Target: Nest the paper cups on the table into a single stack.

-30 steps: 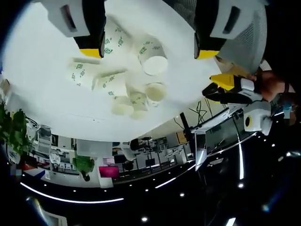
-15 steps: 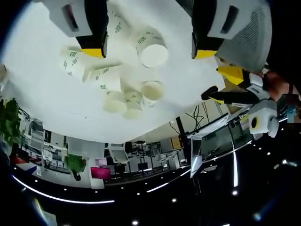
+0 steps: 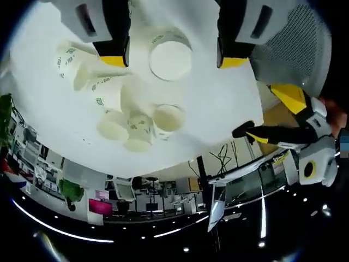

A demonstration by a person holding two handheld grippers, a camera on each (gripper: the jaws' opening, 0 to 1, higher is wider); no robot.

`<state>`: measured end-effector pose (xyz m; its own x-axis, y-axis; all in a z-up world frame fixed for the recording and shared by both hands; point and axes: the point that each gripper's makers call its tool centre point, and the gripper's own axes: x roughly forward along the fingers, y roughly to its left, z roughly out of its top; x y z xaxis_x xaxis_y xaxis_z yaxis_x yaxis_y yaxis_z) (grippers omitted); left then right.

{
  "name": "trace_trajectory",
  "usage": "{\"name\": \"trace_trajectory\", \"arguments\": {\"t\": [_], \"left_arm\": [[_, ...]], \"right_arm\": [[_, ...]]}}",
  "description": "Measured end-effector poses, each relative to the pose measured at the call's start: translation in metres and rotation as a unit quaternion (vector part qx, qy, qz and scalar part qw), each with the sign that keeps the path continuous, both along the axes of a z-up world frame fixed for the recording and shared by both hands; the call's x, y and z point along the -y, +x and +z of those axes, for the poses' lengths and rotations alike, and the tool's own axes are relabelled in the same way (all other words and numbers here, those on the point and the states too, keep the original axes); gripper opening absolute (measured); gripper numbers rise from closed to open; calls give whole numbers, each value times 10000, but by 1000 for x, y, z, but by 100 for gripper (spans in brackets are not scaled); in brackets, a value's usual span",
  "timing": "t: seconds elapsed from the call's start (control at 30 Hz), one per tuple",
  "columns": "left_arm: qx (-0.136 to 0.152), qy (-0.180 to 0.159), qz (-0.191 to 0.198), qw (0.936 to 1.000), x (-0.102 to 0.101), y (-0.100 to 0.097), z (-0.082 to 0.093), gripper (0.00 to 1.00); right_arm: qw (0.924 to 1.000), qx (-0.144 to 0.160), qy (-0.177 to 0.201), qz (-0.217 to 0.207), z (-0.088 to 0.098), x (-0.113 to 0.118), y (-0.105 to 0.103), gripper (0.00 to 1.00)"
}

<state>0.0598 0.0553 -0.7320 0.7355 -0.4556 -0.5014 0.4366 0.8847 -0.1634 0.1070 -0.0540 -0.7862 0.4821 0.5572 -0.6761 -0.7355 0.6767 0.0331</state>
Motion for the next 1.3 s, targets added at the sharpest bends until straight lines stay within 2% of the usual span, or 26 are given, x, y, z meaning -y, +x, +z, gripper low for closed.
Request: {"name": "trace_trajectory", "arguments": {"t": [0.1, 0.3, 0.37, 0.43, 0.5, 0.57, 0.6, 0.8, 0.9, 1.0, 1.17, 1.3], "left_arm": [[4, -22, 1, 10000, 1, 0, 0, 66], [12, 3, -52, 10000, 3, -1, 0, 66], [10, -2, -47, 10000, 4, -2, 0, 66], [-1, -6, -39, 10000, 5, -4, 0, 65], [-14, -6, -39, 10000, 5, -5, 0, 65], [-21, 2, -35, 10000, 4, -5, -1, 65], [-29, 0, -34, 10000, 4, -6, -1, 65], [-80, 31, -111, 9999, 7, -7, -6, 65], [-114, 46, -199, 9997, 11, -8, -6, 64], [-144, 14, -279, 9995, 15, -8, -6, 63], [-169, -277, -377, 9988, 29, -6, 1, 60], [-196, -265, -512, 9981, 37, -5, -3, 59]], "right_arm": [[9998, -84, -141, 60, -11, -4, 0, 62], [9994, -91, -291, 134, -17, -8, 3, 55], [9992, -141, -339, 128, -20, -9, 4, 50], [9985, -153, -509, 140, -23, -4, 3, 38], [9985, -147, -513, 132, -21, -4, 3, 38], [9988, -283, -336, 204, -18, -8, -2, 37], [9991, -254, -293, 195, -17, -9, -2, 37], [9996, -143, 208, 127, 9, -13, 4, 37], [9985, -38, 529, 115, 32, -16, 10, 37], [9978, 68, 634, 174, 50, -17, 9, 37], [9964, 183, 779, 295, 64, -20, 10, 38], [9957, 323, 735, 468, 77, -23, 9, 38]]}}
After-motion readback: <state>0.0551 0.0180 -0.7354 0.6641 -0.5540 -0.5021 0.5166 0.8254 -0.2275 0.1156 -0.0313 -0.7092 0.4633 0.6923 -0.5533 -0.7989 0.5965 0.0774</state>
